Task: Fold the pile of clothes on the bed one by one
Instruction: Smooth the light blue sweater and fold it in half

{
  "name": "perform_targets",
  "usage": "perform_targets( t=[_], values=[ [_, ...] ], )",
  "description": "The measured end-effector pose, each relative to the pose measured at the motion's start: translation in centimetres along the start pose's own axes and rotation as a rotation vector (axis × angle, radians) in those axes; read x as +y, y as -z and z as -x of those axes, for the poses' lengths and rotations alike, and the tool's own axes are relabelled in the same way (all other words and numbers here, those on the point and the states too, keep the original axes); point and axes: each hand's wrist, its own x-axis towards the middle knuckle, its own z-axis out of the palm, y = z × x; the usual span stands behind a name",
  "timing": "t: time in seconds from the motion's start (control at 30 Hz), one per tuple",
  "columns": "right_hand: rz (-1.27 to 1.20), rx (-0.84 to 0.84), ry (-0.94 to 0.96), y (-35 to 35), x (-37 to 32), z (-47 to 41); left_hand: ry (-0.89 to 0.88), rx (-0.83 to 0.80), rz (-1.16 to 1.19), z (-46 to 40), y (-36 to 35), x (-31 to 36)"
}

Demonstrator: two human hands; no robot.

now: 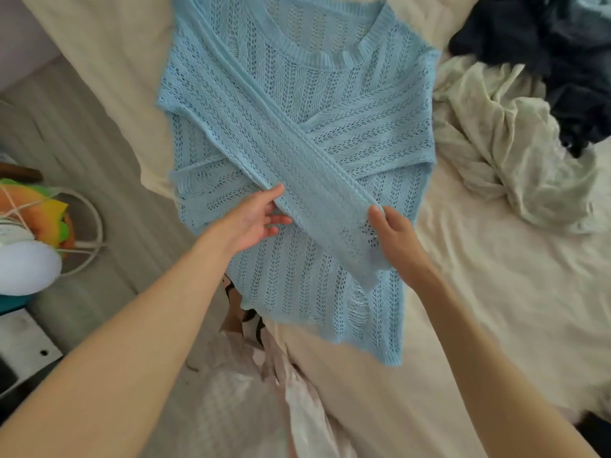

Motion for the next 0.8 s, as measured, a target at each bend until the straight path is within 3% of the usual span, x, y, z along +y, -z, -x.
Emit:
perform_targets(
  t=[0.27,0.43,0.6,0.7,0.8],
  values=[
    [0.234,0.155,-0.221,-0.3,2.6,0.0,0.005,0.282,-0.083,1.3,1.1,-3.1],
    [0.624,0.309,0.077,-2.1,3.4,2.9,-0.090,0.539,-0.354,1.5,5.2,-6.9],
    [0.829,0.197,0.467,-6.2,3.7,4.3,-0.279,0.714,-0.452,0.4,9.2,-6.5],
    [0.876,0.102,0.422,-8.3,3.8,2.8,-0.355,0.709,-0.487,-0.8,11.1,-4.7],
    [0.826,0.119,0.335,-9.5,4.7,1.4,-0.443,0.622,-0.469,-2.0,11.9,-4.2]
  ],
)
